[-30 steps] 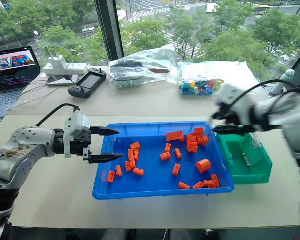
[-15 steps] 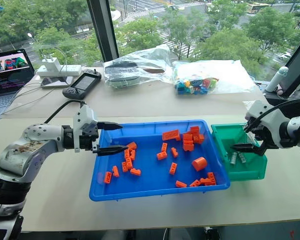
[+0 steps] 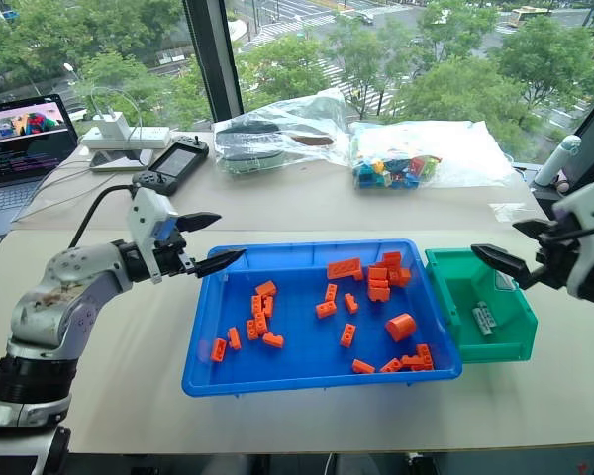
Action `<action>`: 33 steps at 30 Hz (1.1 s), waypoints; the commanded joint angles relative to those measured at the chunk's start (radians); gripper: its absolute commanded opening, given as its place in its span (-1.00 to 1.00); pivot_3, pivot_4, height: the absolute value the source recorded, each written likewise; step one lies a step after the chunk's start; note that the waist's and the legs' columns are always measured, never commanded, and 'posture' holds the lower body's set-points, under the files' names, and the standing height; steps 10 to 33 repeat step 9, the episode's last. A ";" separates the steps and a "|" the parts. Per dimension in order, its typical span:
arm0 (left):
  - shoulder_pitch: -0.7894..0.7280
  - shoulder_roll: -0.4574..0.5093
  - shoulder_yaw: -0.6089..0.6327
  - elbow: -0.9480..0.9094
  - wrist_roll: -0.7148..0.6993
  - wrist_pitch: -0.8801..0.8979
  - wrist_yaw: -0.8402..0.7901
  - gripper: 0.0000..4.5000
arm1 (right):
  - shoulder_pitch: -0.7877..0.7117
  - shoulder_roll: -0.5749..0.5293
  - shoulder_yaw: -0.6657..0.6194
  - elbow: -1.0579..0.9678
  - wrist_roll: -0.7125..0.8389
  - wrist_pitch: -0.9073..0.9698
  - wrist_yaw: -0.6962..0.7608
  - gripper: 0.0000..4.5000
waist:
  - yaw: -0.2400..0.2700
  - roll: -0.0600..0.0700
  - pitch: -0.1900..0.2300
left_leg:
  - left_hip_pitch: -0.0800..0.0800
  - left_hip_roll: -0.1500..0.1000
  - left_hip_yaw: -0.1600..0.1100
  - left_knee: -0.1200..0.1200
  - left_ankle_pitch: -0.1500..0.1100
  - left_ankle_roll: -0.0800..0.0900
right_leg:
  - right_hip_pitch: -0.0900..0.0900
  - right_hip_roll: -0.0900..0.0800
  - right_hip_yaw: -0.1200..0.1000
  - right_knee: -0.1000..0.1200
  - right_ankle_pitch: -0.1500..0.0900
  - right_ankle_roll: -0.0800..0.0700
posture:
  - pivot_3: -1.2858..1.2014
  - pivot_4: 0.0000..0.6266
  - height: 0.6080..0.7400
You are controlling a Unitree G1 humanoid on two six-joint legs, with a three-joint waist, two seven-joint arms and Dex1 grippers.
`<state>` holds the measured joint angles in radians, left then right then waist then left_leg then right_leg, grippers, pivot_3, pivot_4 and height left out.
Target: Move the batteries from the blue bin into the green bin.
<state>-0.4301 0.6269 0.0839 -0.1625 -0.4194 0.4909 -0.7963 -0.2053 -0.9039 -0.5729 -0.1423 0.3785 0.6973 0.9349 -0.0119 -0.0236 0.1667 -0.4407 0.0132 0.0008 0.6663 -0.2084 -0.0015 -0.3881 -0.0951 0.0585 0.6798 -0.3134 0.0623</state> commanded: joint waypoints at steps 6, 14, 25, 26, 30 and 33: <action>0.057 -0.064 0.026 -0.051 -0.016 -0.030 0.049 1.00 | 0.062 0.049 -0.026 -0.093 0.081 -0.061 -0.016 0.98 | -0.001 0.000 0.000 | 0.001 0.000 0.000 0.001 0.000 0.000 | 0.000 0.000 0.000 -0.002 0.000 0.000 | 0.03 -0.52 0.77; 0.051 -0.065 0.030 -0.045 -0.017 -0.030 0.050 1.00 | 0.073 0.032 -0.016 -0.096 0.074 -0.085 -0.015 0.98 | -0.001 0.000 0.000 | 0.001 0.000 0.000 0.001 0.000 0.000 | 0.000 0.000 0.000 -0.002 0.000 0.000 | 0.03 -0.52 0.77; 0.051 -0.065 0.030 -0.045 -0.017 -0.030 0.050 1.00 | 0.073 0.032 -0.016 -0.096 0.074 -0.085 -0.015 0.98 | -0.001 0.000 0.000 | 0.001 0.000 0.000 0.001 0.000 0.000 | 0.000 0.000 0.000 -0.002 0.000 0.000 | 0.03 -0.52 0.77; 0.051 -0.065 0.030 -0.045 -0.017 -0.030 0.050 1.00 | 0.073 0.032 -0.016 -0.096 0.074 -0.085 -0.015 0.98 | -0.001 0.000 0.000 | 0.001 0.000 0.000 0.001 0.000 0.000 | 0.000 0.000 0.000 -0.002 0.000 0.000 | 0.03 -0.52 0.77; 0.051 -0.065 0.030 -0.045 -0.017 -0.030 0.050 1.00 | 0.073 0.032 -0.016 -0.096 0.074 -0.085 -0.015 0.98 | -0.001 0.000 0.000 | 0.001 0.000 0.000 0.001 0.000 0.000 | 0.000 0.000 0.000 -0.002 0.000 0.000 | 0.03 -0.52 0.77; 0.051 -0.065 0.030 -0.045 -0.017 -0.030 0.050 1.00 | 0.073 0.032 -0.016 -0.096 0.074 -0.085 -0.015 0.98 | -0.001 0.000 0.000 | 0.001 0.000 0.000 0.001 0.000 0.000 | 0.000 0.000 0.000 -0.002 0.000 0.000 | 0.03 -0.52 0.77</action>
